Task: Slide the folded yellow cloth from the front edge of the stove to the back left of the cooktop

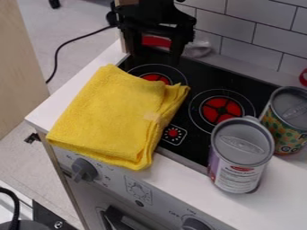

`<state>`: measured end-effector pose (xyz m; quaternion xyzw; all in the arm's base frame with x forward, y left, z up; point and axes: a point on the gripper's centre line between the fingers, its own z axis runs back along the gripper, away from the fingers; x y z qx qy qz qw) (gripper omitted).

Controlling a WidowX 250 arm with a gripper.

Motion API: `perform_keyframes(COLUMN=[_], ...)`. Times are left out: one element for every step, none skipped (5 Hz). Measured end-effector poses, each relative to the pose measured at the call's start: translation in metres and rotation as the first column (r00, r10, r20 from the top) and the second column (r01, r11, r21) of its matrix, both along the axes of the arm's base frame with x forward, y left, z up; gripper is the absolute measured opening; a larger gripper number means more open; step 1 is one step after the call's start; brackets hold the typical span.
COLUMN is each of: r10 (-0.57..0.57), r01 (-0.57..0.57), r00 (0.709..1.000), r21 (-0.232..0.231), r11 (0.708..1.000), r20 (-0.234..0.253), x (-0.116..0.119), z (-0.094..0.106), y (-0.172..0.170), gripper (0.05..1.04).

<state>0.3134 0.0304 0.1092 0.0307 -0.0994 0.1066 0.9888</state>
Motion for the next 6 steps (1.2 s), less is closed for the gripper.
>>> perform_keyframes(r10=[-0.004, -0.06, -0.115, -0.151, -0.15, -0.13], r01=[0.004, 0.058, 0.113, 0.149, 0.147, 0.126], r00=[1.0, 0.995, 0.992, 0.987, 0.987, 0.99], r21=[-0.005, -0.027, -0.037, -0.038, -0.065, -0.076], r11=[1.0, 0.998, 0.993, 0.988, 0.987, 0.989], r20=[-0.026, -0.08, -0.054, -0.056, -0.054, -0.055], x=[-0.003, -0.022, -0.044, -0.061, -0.069, -0.07], z=[-0.008, -0.016, -0.009, -0.011, -0.02, -0.022], y=[-0.001, 0.005, 0.007, 0.011, 0.016, 0.022], gripper=[0.999, 0.999, 0.999, 0.968, 0.705, 0.408])
